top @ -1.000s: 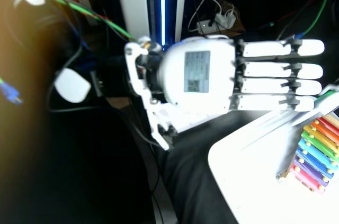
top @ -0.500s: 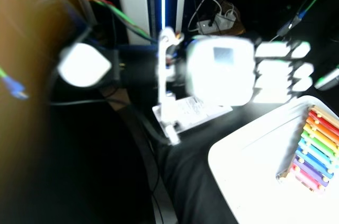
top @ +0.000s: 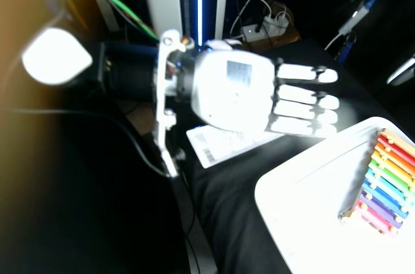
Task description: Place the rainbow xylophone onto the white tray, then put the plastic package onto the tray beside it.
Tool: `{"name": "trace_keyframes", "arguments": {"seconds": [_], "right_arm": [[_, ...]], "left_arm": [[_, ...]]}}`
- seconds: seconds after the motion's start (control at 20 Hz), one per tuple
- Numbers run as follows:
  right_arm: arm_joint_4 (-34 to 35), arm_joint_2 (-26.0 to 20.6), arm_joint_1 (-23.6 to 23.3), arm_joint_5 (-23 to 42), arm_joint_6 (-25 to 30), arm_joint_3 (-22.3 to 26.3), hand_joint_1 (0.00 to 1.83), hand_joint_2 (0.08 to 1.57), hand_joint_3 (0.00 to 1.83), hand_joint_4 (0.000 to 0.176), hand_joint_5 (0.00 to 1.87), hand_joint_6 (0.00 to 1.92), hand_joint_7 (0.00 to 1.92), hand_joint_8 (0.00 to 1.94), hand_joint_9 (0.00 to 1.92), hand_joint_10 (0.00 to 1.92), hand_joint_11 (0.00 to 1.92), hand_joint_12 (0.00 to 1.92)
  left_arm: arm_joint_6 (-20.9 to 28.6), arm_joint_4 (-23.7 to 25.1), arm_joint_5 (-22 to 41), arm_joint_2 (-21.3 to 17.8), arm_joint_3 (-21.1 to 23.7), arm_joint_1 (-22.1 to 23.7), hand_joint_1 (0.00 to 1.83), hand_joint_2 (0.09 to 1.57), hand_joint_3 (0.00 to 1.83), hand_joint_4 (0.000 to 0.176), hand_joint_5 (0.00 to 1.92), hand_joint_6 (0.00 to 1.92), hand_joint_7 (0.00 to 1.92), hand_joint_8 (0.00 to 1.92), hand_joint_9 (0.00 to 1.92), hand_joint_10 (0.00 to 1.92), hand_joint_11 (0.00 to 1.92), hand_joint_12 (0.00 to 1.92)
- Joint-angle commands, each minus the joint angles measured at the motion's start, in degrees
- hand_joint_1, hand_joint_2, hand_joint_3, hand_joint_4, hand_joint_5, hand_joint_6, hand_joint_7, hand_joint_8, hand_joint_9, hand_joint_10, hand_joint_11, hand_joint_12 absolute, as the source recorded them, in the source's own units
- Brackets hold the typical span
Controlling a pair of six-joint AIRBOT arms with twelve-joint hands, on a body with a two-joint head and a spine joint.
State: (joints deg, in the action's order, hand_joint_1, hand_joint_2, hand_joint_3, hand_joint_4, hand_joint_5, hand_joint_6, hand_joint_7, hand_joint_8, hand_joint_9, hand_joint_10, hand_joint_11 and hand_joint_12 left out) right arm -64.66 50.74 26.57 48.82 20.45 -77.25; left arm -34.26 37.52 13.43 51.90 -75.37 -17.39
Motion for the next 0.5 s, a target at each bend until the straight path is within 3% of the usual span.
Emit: {"name": "trace_keyframes", "arguments": {"seconds": [0.0,0.05,0.1,0.15,0.2,0.25,0.35,0.45], "right_arm": [[3.9,-0.2,-1.0,2.7,0.3,0.2,0.54,0.69,0.01,0.142,0.00,0.00,0.00,0.00,0.00,0.00,0.00,0.00],[3.1,-0.6,-1.0,2.5,0.3,0.6,0.55,0.69,0.00,0.151,0.00,0.00,0.00,0.00,0.00,0.00,0.00,0.00],[2.9,-0.6,-1.0,2.4,0.3,0.8,0.55,0.67,0.00,0.157,0.00,0.00,0.00,0.00,0.00,0.00,0.00,0.00],[2.5,-0.8,-1.0,2.1,0.3,1.0,0.55,0.67,0.00,0.146,0.00,0.00,0.00,0.00,0.00,0.00,0.00,0.00],[1.6,-0.9,-1.0,1.5,0.7,1.2,0.55,0.64,0.00,0.136,0.00,0.00,0.00,0.00,0.00,0.00,0.00,0.00],[1.2,-0.9,-1.0,1.3,0.8,1.2,0.55,0.64,0.00,0.136,0.00,0.00,0.00,0.00,0.00,0.00,0.00,0.00],[-0.6,-0.9,-1.0,0.1,2.0,1.2,0.55,0.63,0.00,0.117,0.00,0.00,0.00,0.00,0.00,0.00,0.00,0.00],[-2.8,-0.8,-1.0,-2.1,2.4,1.2,0.60,0.64,0.00,0.087,0.00,0.00,0.00,0.00,0.00,0.00,0.03,0.02]], "left_arm": [[-1.9,-2.0,4.9,-0.5,0.3,0.9,0.84,0.66,0.00,0.176,0.00,0.00,0.00,0.00,0.00,0.00,0.00,0.00],[-4.7,-3.5,5.0,-2.2,2.2,1.1,0.88,0.68,0.01,0.115,0.00,0.00,0.00,0.00,0.00,0.00,0.00,0.00],[-5.1,-3.5,5.0,-2.8,2.7,1.3,0.89,0.69,0.01,0.092,0.00,0.00,0.00,0.00,0.00,0.00,0.00,0.00],[-5.6,-3.5,5.2,-4.1,3.8,1.6,0.92,0.69,0.01,0.115,0.00,0.00,0.00,0.00,0.00,0.00,0.00,0.00],[-7.6,-5.2,5.7,-5.7,5.4,1.8,0.95,0.70,0.01,0.166,0.00,0.00,0.00,0.00,0.00,0.00,0.00,0.00],[-8.6,-6.0,5.9,-6.2,5.8,1.8,0.95,0.70,0.01,0.166,0.00,0.00,0.00,0.00,0.00,0.00,0.00,0.00],[-12.7,-9.3,6.3,-7.5,7.4,1.7,0.96,0.69,0.01,0.176,0.00,0.00,0.00,0.00,0.00,0.00,0.00,0.00],[-13.6,-9.7,6.4,-8.2,8.2,1.7,0.92,0.71,0.01,0.176,0.00,0.00,0.00,0.00,0.00,0.00,0.00,0.00]]}}
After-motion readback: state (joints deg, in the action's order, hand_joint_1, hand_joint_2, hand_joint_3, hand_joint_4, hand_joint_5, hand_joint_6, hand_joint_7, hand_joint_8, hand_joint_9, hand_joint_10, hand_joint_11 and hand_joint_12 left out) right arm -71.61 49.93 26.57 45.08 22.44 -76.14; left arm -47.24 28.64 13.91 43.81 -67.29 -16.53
